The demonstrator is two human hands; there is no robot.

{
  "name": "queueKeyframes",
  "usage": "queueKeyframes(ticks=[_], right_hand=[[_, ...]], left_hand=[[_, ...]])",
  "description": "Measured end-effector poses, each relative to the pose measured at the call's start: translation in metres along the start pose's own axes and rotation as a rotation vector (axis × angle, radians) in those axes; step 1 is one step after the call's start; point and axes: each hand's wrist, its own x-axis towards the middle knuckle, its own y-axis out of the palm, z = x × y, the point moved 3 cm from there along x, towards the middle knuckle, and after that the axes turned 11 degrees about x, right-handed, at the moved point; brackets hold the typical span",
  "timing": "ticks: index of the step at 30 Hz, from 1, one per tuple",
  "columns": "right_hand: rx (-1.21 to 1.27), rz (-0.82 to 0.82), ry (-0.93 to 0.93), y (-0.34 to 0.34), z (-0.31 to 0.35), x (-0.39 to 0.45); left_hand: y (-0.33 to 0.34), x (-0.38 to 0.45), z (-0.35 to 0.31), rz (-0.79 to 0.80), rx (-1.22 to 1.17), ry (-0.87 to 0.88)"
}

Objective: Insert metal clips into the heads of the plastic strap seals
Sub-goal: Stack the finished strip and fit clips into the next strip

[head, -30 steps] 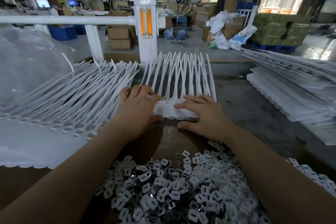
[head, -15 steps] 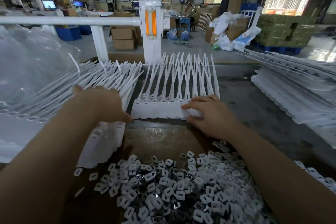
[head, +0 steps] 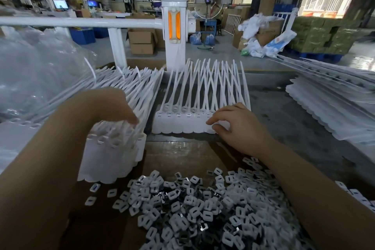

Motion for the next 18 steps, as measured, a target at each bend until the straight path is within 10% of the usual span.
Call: queueKeyframes(ticks=[4,10,18], right_hand=[[0.014,-0.015,0.007,-0.001,-0.003,-0.002],[0.011,-0.018,0.003,0.001,-0.003,-0.002],[-0.001,-0.011,-0.010,0.002,-0.002,-0.002]], left_hand=[[-0.017,-0.002,0.008,-0.207,-0.106,-0.001],[-0.002,-0.020,0.008,0.263,0.157,0.045],[0.010,-0.018,-0.018,0.336,0.152,0.025]])
